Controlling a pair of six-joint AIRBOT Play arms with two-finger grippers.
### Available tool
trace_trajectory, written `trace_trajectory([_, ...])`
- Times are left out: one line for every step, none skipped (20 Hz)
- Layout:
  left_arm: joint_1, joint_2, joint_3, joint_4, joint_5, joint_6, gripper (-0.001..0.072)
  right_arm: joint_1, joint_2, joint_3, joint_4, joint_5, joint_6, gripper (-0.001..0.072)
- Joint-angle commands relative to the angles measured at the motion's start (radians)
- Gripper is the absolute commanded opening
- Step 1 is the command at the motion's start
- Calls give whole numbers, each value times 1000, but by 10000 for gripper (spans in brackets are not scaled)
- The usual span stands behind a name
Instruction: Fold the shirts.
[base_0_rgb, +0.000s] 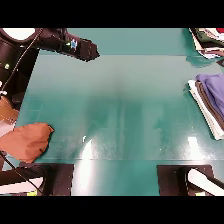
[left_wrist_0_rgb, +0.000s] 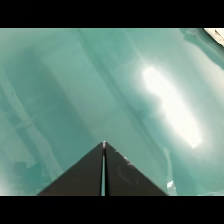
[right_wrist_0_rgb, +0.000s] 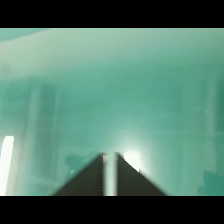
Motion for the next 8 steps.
trace_trajectory([0, 0, 0, -1, 26, -2, 24, 187, 0, 6, 13, -34, -53, 14])
trace_trajectory([0, 0, 0, -1, 37, -2, 24, 215, 0, 5, 7, -33, -53, 14])
trace_trajectory([0, 0, 0, -1, 45, -2, 24, 237, 0, 5, -7, -33, -53, 14])
trace_trajectory([0, 0, 0, -1, 51, -2, 24, 252, 0, 5, -17, -32, -53, 14])
trace_trajectory([0, 0, 0, -1, 51, -2, 24, 261, 0, 5, -18, -30, -53, 14])
trace_trajectory([0, 0, 0, -1, 51, -2, 24, 267, 0, 5, -18, -29, -53, 14])
trace_trajectory([0, 0, 0, -1, 51, -2, 24, 267, 0, 5, -18, -26, -53, 14])
trace_trajectory([0, 0, 0, -1, 51, -2, 24, 267, 0, 5, -18, -21, -53, 14])
